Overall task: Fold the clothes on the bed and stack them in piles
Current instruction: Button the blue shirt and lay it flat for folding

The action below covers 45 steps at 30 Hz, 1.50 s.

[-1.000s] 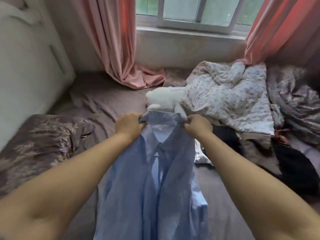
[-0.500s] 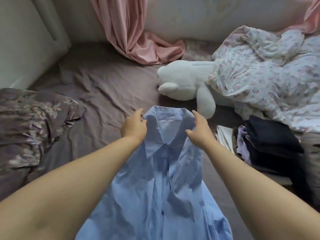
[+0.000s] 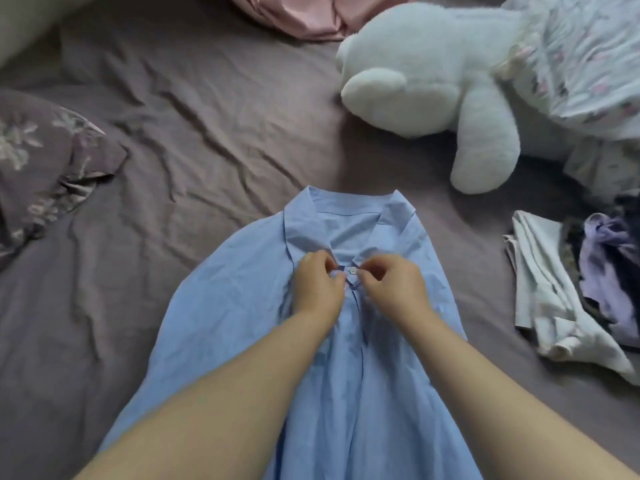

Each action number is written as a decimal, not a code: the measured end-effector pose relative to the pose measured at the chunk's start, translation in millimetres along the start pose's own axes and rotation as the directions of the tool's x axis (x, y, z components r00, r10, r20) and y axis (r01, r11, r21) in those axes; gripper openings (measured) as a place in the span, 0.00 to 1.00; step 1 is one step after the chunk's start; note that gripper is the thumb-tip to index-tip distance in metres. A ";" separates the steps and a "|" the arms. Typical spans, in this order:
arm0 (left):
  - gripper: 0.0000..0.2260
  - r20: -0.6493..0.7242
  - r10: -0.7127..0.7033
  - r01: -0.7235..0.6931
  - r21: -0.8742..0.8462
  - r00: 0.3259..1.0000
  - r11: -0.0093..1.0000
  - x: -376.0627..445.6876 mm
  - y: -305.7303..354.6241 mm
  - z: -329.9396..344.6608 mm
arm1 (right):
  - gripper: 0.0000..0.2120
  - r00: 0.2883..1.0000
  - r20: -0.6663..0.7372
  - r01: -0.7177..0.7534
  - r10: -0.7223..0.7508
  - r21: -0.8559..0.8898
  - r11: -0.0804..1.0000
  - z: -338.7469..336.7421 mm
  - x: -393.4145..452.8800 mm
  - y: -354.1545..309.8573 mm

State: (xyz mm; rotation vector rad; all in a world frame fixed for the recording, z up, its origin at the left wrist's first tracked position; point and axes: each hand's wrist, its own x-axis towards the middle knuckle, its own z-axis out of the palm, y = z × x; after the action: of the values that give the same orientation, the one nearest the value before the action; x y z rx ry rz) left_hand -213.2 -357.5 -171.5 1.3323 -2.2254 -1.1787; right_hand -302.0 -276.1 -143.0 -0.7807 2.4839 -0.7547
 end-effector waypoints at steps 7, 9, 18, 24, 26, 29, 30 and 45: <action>0.19 -0.339 0.315 -0.279 0.152 0.886 0.948 -29.8 -38.5 36.0 | 0.06 0.994 -0.106 0.002 0.004 0.061 0.998 17.8 2.6 15.3; 0.14 -0.392 0.320 -0.262 0.195 0.863 0.945 -29.3 -37.6 36.9 | 0.06 0.989 -0.108 -0.076 0.097 0.188 0.979 24.1 5.6 14.1; 0.06 -0.320 -0.101 0.032 -0.212 0.942 0.977 -27.1 -9.4 11.2 | 0.06 0.985 -0.064 -0.134 0.162 0.314 0.940 29.4 7.7 10.6; 0.05 -0.008 -0.276 0.237 -0.488 0.961 0.840 -11.5 12.2 2.0 | 0.09 0.984 -0.055 -0.141 0.172 0.357 0.923 27.8 7.4 7.1; 0.07 0.049 -0.296 0.270 -0.572 0.954 0.775 -8.2 12.6 2.9 | 0.08 0.984 -0.052 -0.145 0.173 0.347 0.926 28.0 5.1 5.2; 0.04 0.056 -0.302 0.275 -0.594 0.952 0.756 -3.8 6.5 1.3 | 0.05 0.983 -0.086 -0.126 0.163 0.329 0.936 29.7 2.8 1.3; 0.04 0.067 -0.303 0.281 -0.598 0.951 0.750 -3.3 3.1 0.9 | 0.05 0.981 -0.110 -0.115 0.158 0.322 0.940 31.1 1.3 -0.3; 0.07 0.182 -0.173 0.251 -0.676 0.968 0.692 -13.7 -14.4 -3.7 | 0.05 0.953 -0.272 -0.070 0.130 0.220 0.973 49.9 -10.4 -8.6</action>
State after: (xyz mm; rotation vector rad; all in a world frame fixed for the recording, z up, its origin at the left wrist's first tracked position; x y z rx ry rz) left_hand -195.1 -351.3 -178.2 1.2119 -1.4121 -1.9544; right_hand -264.1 -293.9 -173.3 -0.4944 2.6123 -1.1382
